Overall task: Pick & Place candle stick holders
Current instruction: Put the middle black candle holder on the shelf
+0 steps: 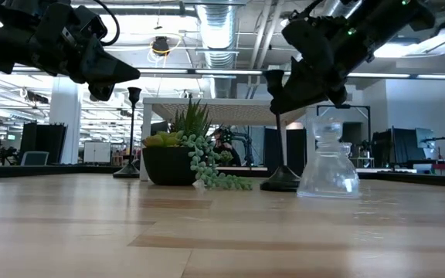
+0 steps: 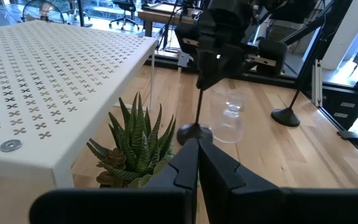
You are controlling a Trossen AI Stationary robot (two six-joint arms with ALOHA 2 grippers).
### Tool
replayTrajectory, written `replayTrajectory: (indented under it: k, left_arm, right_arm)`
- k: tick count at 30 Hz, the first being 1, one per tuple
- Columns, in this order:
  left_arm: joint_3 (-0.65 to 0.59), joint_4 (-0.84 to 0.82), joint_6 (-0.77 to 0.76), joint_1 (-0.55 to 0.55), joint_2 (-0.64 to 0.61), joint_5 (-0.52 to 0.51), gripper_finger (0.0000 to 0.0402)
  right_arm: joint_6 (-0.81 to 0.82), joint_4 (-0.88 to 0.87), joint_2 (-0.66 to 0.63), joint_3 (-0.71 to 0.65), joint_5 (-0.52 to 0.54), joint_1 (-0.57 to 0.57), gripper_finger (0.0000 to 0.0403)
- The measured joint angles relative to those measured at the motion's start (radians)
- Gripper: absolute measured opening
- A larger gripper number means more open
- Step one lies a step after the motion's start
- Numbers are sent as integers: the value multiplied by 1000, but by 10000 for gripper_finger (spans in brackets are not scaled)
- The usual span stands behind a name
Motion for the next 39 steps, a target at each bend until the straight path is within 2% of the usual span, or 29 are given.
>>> replayTrajectory:
  k: [11,17,20,24,28,39]
  left_arm:
    - [0,0,0,0,0,0,12]
    - [0,0,0,0,0,0,12]
    - [0,0,0,0,0,0,12]
    - [0,0,-28,0,0,0,12]
    - [0,0,-29,0,0,0,12]
    - [0,0,-30,0,0,0,12]
  right_arm:
    - [-137,0,-48,38,-3,18,3]
    - [-207,-12,-106,101,-73,18,1]
    - [-235,-68,-156,146,-101,18,1]
    - [-278,-228,-217,228,-105,-4,1]
    - [-357,-314,-261,294,-117,-58,0]
    - [-561,-344,-309,341,-377,-376,0]
